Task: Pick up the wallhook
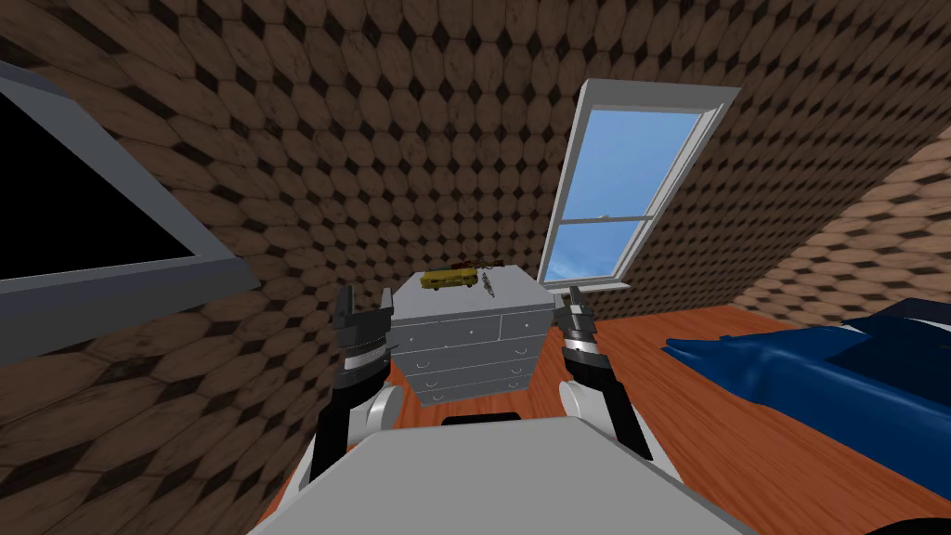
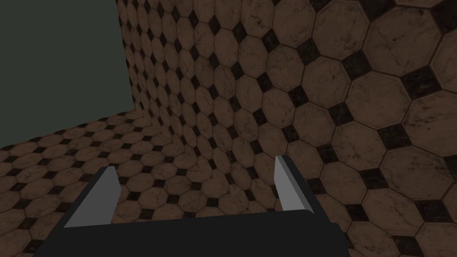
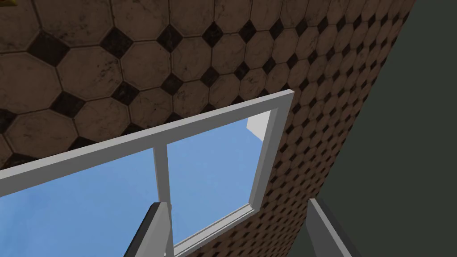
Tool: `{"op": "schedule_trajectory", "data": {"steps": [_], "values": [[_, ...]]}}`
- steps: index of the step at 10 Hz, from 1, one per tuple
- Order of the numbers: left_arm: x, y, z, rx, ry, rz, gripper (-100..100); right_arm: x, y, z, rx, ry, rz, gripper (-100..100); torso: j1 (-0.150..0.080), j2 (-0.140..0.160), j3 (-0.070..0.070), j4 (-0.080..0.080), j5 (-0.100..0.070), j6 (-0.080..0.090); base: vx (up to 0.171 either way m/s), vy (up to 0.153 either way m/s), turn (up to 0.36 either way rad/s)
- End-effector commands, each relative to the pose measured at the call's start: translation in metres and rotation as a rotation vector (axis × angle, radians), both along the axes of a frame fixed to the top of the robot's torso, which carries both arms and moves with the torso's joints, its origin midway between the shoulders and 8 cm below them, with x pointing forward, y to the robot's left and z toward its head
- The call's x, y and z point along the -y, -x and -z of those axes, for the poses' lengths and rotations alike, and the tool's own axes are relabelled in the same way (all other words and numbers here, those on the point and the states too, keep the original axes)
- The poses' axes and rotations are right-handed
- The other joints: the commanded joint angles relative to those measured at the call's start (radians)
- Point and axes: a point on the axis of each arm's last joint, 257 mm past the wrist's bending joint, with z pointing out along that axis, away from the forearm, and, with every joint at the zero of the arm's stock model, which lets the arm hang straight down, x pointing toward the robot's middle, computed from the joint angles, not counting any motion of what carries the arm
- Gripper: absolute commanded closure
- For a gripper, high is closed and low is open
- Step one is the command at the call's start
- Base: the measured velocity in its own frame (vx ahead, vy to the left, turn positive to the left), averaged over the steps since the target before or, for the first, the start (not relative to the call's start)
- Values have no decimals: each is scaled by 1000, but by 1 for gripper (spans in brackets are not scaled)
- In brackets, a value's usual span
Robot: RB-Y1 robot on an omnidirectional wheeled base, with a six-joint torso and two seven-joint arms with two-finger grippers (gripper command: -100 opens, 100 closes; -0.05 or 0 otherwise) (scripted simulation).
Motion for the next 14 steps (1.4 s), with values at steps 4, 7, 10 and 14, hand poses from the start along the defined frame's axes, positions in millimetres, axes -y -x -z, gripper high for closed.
{"op": "schedule_trajectory", "data": {"steps": [4,7,10,14], "values": [[0,0,0,0,0,0,0,-21,-3,1,-5,155,-54,-100,-1,7,4,1,0,0,-91,-8,6],[0,0,0,0,0,0,0,-35,-4,5,-6,259,-86,-100,-2,10,6,2,0,0,-133,-13,23],[0,0,0,0,0,0,0,-51,-5,14,-9,382,-123,-100,-1,7,4,2,0,0,-95,-1,44],[0,0,0,0,0,0,0,-67,-5,28,-12,524,-165,-100,-1,5,3,1,0,0,-82,-4,45]]}}
